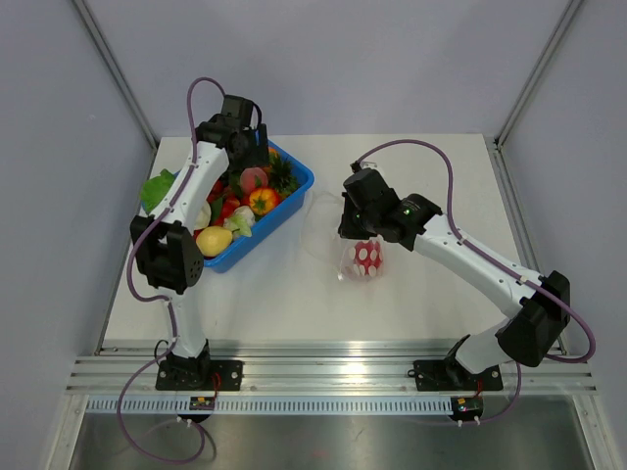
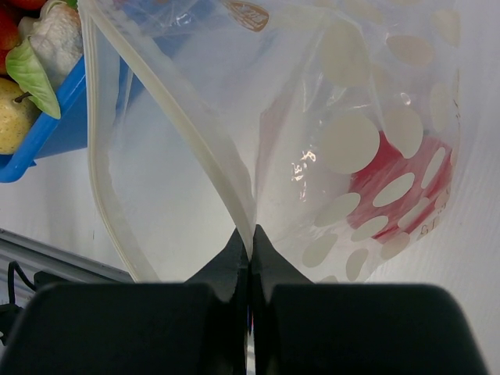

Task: Place the food in the zip-top bag and seal the zipper
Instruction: Pick up the fake fruit from the bin.

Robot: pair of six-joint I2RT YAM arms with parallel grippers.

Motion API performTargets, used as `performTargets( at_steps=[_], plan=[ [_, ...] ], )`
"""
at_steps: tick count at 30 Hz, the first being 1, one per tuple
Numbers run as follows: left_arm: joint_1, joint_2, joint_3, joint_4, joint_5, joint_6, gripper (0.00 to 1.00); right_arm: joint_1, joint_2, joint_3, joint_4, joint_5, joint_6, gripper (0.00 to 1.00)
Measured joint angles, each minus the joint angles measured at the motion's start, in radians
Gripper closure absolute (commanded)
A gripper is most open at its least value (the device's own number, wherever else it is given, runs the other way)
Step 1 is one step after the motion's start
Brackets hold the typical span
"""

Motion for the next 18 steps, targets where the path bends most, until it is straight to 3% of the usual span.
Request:
performTargets(
  at_steps=[9, 12, 18],
  plan=[
    [0.027, 0.14, 0.033, 0.023, 0.017, 0.0, 0.16, 0.0, 0.0, 0.0, 0.0, 0.0, 0.0, 0.99],
    [0.032, 0.151, 0.033, 0.026, 0.032, -0.001, 0.11, 0.0, 0.0, 0.0, 0.0, 0.0, 0.0, 0.98],
    [0.035, 0.155, 0.033, 0.027, 0.061, -0.002, 0.12, 0.0, 0.0, 0.0, 0.0, 0.0, 0.0, 0.98]
  ],
)
